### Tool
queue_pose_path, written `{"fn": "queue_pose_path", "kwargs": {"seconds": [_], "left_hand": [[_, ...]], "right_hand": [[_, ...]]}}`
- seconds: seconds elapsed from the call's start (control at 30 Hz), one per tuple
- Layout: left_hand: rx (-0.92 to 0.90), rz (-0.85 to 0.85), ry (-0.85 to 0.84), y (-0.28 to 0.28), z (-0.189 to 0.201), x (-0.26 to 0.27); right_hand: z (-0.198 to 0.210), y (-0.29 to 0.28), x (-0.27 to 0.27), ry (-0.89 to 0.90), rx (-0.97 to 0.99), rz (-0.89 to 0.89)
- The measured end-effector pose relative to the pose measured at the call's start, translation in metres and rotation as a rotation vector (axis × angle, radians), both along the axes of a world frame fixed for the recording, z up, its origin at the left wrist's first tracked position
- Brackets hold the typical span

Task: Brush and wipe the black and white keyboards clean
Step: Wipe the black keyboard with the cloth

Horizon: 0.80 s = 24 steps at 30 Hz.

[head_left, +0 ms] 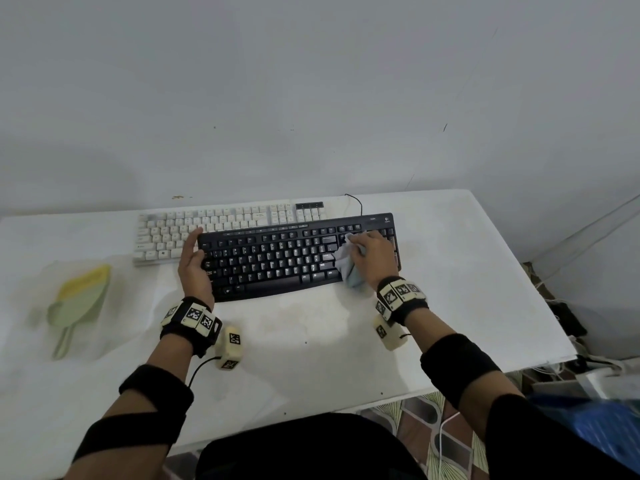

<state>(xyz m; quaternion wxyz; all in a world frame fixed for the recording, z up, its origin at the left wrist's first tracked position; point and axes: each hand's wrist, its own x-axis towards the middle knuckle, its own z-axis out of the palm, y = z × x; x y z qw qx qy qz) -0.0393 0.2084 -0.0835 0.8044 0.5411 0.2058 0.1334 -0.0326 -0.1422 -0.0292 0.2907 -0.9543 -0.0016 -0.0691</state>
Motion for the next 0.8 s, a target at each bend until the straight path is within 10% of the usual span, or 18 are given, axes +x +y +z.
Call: {"fn": "queue_pose_path", "kwargs": {"seconds": [0.8], "left_hand": [[0.091, 0.048, 0.278, -0.018, 0.032, 0.008]], "right_hand": [[-0.002, -0.009, -0.025, -0.078, -0.044, 0.082]]}}
